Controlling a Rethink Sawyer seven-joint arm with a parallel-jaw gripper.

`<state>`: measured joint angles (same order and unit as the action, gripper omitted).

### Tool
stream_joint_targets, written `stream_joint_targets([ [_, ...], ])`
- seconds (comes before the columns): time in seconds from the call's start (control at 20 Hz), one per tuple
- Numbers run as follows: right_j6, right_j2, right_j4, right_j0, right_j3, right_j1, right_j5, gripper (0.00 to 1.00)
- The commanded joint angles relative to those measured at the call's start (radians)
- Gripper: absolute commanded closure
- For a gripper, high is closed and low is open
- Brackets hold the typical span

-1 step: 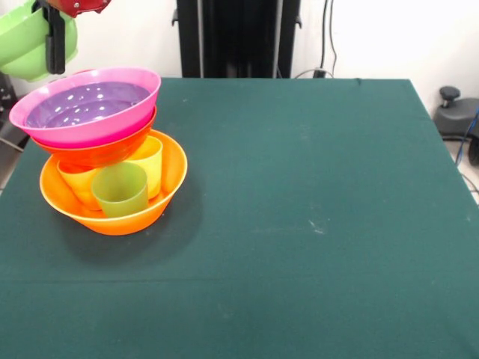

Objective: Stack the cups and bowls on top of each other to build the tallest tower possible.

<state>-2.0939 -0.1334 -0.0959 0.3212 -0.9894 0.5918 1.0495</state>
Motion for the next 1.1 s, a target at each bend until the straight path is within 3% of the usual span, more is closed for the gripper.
stream_joint_targets([
  [0.05, 0.088, 0.085, -0.061, -0.027, -0.145, -0.035, -0.089, 1.00],
  [0.35, 0.077, 0.101, -0.026, -0.017, -0.173, -0.031, -0.089, 1.00],
  [0.55, 0.045, 0.119, 0.004, -0.009, -0.226, -0.021, -0.145, 1.00],
  [1.1, -0.004, 0.126, 0.075, -0.019, -0.331, 0.018, -0.131, 1.00],
])
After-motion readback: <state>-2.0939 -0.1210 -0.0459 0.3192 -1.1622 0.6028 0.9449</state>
